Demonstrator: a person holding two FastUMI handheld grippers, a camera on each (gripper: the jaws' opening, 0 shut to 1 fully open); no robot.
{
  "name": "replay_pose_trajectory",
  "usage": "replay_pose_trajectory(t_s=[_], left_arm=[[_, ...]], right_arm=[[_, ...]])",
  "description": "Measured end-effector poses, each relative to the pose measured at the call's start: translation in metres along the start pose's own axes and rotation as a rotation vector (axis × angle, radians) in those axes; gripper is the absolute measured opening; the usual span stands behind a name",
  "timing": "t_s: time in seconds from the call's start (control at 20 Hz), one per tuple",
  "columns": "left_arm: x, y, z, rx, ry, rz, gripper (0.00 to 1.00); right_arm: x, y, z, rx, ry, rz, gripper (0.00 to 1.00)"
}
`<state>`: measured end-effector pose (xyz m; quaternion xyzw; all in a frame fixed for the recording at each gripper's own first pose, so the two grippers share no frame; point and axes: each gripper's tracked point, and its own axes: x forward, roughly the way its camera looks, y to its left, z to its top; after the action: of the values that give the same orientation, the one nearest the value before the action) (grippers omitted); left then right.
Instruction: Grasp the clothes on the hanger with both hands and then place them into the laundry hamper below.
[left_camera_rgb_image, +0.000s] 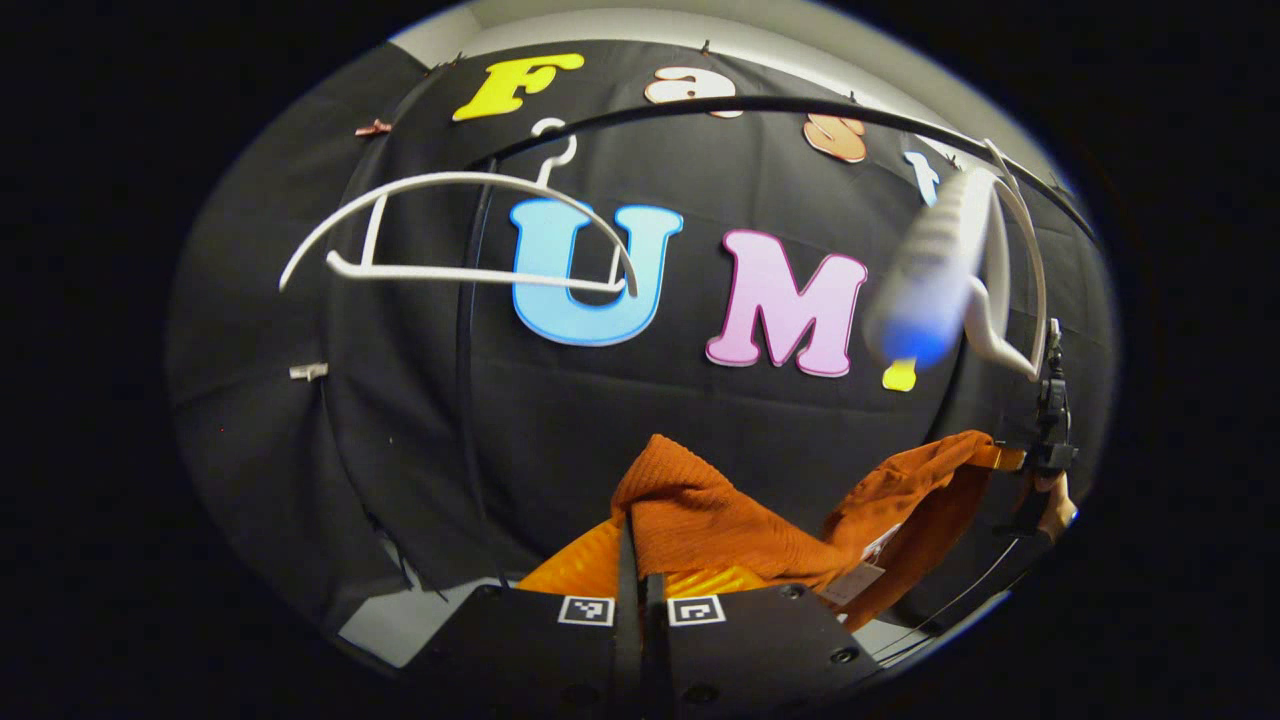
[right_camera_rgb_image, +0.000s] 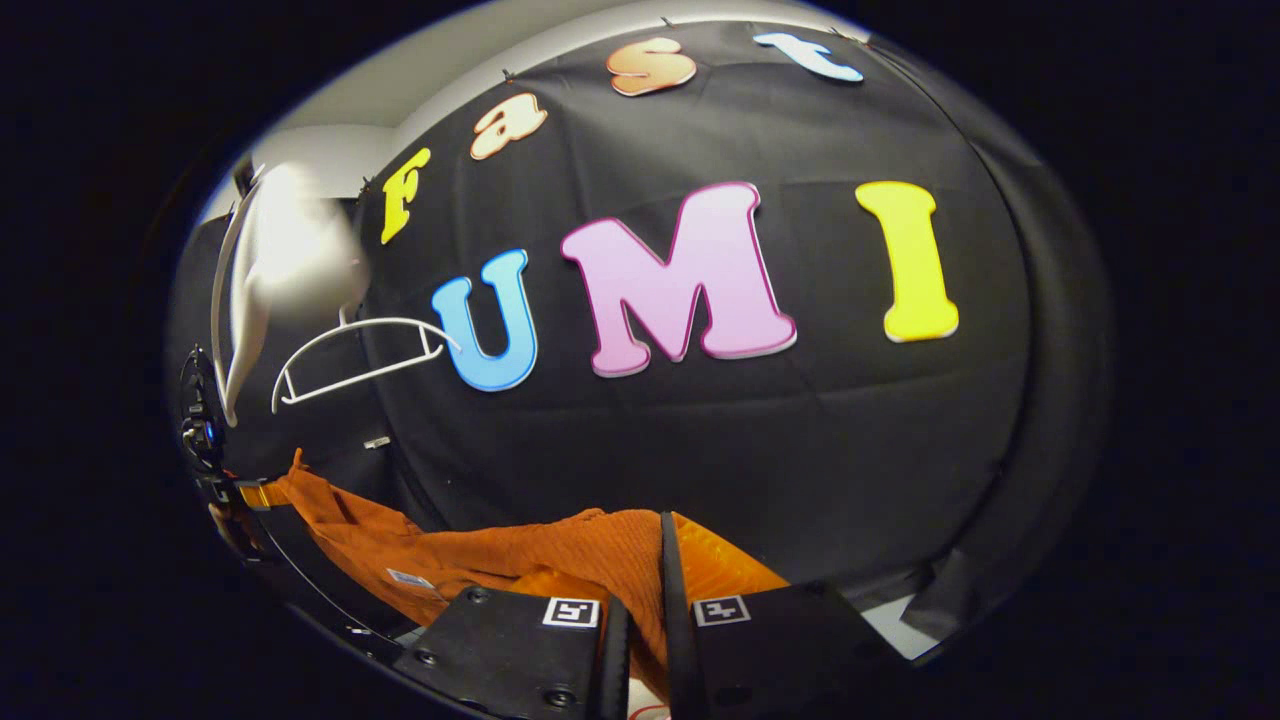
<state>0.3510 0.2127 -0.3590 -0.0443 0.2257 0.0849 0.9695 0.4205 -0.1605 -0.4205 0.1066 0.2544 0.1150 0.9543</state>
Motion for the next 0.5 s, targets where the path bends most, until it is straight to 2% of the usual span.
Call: replay_pose_trajectory(t_s=[0.1,0.25,0.4,0.5], left_arm=[[-0.007,-0.009,-0.027,-0.021,0.052,0.000,0.05],[-0.015,-0.057,-0.064,-0.135,0.119,-0.048,0.05],[-0.015,-0.116,-0.092,-0.132,0.161,-0.113,0.05],[-0.015,-0.142,-0.092,-0.134,0.167,-0.148,0.05]], right_arm=[[-0.009,0.017,-0.038,-0.031,0.079,0.005,0.20],[-0.020,0.080,-0.068,0.066,0.149,0.114,0.18],[-0.019,0.146,-0.102,0.113,0.214,0.218,0.18],[-0.025,0.180,-0.116,0.144,0.255,0.270,0.18]])
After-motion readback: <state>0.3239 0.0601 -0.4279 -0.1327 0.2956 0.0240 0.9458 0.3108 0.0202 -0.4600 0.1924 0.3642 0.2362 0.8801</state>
